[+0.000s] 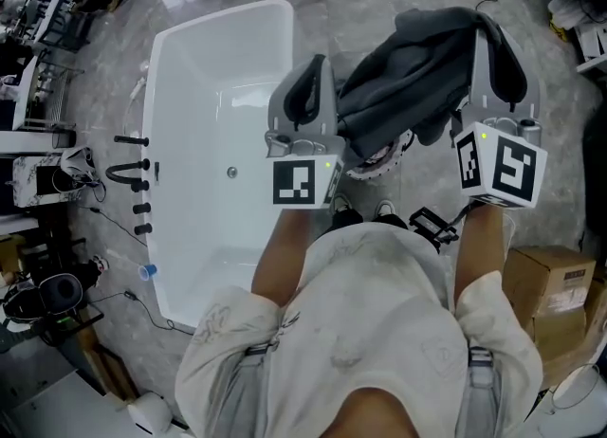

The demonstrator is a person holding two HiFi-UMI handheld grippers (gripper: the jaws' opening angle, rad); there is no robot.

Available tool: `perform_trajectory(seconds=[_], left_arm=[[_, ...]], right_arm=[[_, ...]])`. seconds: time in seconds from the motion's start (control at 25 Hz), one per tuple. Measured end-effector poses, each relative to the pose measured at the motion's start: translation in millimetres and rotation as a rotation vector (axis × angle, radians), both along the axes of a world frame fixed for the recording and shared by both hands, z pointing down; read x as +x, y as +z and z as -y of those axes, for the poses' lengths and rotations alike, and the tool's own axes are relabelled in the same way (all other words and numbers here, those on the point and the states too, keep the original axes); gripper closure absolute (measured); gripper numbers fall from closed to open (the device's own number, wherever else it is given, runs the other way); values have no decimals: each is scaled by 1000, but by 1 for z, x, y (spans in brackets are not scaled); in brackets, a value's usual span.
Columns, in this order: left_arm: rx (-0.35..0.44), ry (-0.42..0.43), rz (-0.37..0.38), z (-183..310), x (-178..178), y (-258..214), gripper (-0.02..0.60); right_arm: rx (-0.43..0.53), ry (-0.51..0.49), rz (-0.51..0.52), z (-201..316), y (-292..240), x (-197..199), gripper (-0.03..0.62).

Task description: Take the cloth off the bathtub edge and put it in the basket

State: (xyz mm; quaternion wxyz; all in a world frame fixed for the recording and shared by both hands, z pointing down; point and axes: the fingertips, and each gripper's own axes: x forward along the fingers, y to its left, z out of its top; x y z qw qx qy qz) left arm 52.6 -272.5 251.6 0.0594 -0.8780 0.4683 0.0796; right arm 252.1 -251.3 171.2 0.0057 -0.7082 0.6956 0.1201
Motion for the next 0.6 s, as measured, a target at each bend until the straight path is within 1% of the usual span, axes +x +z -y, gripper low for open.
perform_trajectory(seconds=[0.16,0.6], left_arm=[[3,24,-1,4,8,-2,581],[-8,56,-5,9,32,4,581]], right_arm=[[12,39,-21,0,-9,14,551],[40,148,-25,-15,-20,67,551]])
